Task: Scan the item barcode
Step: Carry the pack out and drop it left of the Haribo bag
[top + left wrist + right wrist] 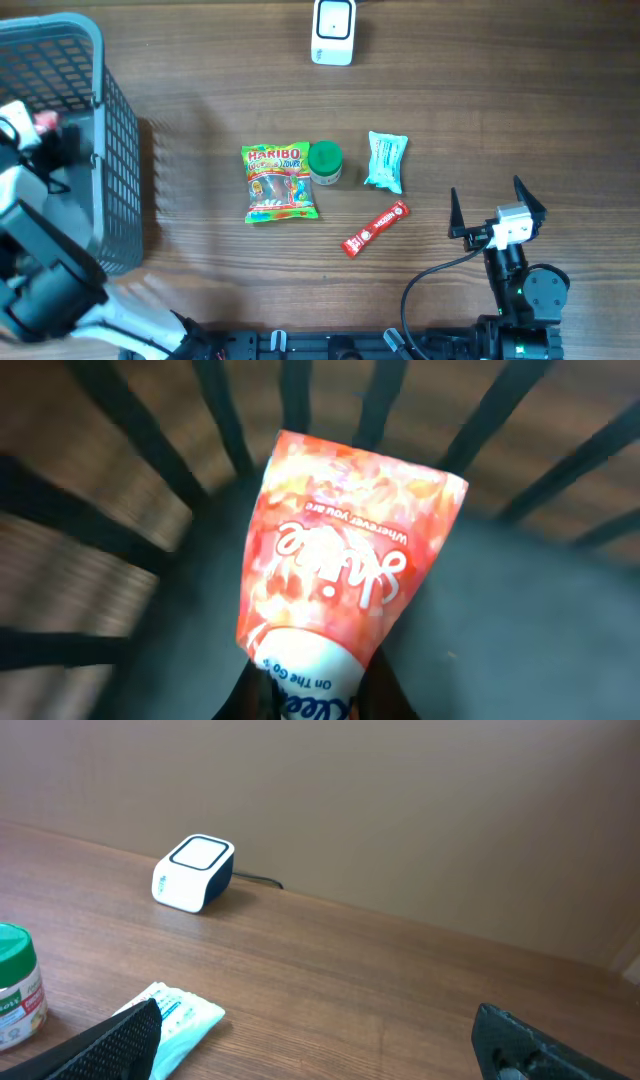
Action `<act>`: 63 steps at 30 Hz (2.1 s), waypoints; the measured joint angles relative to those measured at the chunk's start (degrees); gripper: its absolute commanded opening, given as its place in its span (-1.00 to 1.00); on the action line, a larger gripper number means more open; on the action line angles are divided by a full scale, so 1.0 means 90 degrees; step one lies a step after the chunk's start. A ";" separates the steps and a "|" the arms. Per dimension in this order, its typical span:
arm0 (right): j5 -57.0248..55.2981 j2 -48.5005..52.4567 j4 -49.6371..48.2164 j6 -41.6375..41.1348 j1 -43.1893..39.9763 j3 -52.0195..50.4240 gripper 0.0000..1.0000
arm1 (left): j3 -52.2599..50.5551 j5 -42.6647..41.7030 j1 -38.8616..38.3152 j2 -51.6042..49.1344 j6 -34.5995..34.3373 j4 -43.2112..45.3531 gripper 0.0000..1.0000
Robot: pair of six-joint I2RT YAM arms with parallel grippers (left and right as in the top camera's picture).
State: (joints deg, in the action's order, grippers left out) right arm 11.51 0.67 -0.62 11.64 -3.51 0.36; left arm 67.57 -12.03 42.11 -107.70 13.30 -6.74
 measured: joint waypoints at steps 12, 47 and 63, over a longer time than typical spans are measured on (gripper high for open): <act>0.0000 0.0000 0.0000 0.0002 0.0000 0.0000 1.00 | 0.0078 -0.1037 -0.0177 0.4881 -0.1168 -0.0763 -0.92; 0.0000 0.0000 -0.0002 0.0002 0.0000 0.0000 0.99 | -0.1919 0.2555 -0.6955 0.1523 -0.7189 -0.2866 -0.92; 0.0000 0.0000 -0.0002 0.0002 0.0000 0.0000 0.99 | -0.1328 0.3313 -0.7553 0.3283 -0.5714 -0.2793 1.00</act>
State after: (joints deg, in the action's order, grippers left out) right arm 11.51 0.67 -0.64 11.66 -3.51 0.36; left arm 55.61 17.78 -25.87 -78.15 -38.13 -31.88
